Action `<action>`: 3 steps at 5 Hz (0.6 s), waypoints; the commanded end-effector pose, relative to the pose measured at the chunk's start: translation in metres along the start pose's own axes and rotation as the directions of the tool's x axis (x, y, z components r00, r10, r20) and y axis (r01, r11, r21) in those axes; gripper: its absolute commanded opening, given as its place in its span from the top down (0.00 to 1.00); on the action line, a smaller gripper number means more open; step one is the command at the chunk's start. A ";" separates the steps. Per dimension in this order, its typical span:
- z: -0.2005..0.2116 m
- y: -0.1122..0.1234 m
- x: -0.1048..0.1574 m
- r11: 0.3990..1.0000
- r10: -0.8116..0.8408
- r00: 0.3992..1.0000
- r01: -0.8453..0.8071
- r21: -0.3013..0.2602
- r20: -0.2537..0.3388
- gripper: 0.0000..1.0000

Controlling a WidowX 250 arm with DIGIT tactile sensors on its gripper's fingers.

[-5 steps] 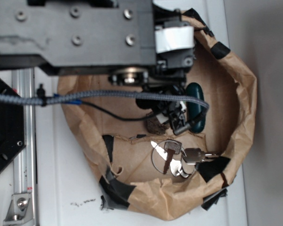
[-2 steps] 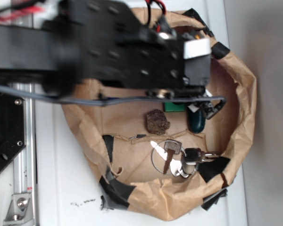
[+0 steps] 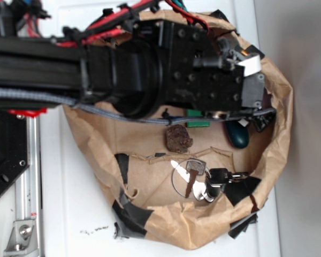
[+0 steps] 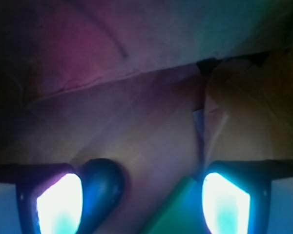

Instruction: Grab the green block.

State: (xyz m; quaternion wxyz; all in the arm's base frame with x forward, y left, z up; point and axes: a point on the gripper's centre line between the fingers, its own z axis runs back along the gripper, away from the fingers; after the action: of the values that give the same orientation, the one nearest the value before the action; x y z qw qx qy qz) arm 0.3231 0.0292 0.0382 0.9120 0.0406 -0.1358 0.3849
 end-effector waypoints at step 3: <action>0.038 0.001 -0.043 0.993 -0.110 0.994 0.111 -0.034 0.018 0.00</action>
State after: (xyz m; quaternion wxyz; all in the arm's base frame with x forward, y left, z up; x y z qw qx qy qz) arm 0.2823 -0.0105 0.0479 0.9365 0.0480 -0.1238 0.3246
